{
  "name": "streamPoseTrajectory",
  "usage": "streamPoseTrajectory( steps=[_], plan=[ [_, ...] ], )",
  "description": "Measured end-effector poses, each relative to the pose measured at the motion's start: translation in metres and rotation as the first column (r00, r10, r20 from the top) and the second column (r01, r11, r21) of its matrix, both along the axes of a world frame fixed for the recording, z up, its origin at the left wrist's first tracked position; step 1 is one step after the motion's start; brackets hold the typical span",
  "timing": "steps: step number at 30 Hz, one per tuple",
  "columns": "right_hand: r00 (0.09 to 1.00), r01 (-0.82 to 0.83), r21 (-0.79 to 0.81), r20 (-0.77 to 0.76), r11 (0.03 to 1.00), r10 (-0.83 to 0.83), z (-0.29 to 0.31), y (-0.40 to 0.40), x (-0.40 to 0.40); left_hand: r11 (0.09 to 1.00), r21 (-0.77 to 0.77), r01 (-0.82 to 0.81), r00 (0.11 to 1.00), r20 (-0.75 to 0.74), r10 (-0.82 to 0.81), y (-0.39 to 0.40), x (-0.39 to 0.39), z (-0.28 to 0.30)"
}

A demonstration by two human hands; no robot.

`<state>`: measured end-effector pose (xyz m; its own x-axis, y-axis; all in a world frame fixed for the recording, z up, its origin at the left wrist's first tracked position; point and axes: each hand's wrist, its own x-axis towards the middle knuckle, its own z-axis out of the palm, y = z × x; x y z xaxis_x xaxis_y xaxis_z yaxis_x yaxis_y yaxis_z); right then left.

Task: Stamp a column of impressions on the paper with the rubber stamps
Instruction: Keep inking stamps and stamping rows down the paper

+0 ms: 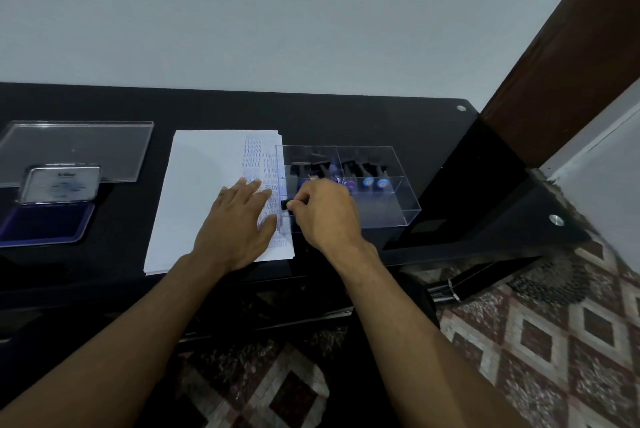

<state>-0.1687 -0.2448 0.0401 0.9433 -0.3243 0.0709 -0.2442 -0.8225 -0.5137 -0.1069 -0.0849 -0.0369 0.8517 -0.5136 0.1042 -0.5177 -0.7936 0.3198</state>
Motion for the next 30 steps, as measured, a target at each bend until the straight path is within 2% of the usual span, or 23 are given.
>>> streamPoseTrajectory(
  steps=[6,13,19,24,30],
  plan=[
    [0.998,0.018,-0.034,-0.055,0.999,-0.02,-0.002,0.001,0.001,1.0,0.001,-0.004,1.0,0.01,0.004,0.0,0.0,-0.001],
    [0.999,-0.024,-0.042,0.028,0.999,0.025,0.0,-0.002,-0.004,1.0,-0.024,-0.016,0.999,-0.028,0.015,-0.002,0.0,0.004],
    [0.993,0.004,-0.088,0.119,0.996,0.006,0.007,-0.027,-0.007,0.963,-0.251,-0.1,0.995,-0.023,0.097,-0.014,0.007,0.034],
    [0.991,0.067,-0.11,0.119,0.992,-0.054,0.005,-0.059,-0.004,0.957,-0.289,0.022,0.998,0.069,-0.002,-0.034,0.008,0.053],
    [0.988,0.115,-0.143,0.119,0.983,-0.098,0.003,-0.095,0.001,0.966,-0.248,0.073,0.997,0.05,-0.062,-0.068,0.013,0.064]
  ],
)
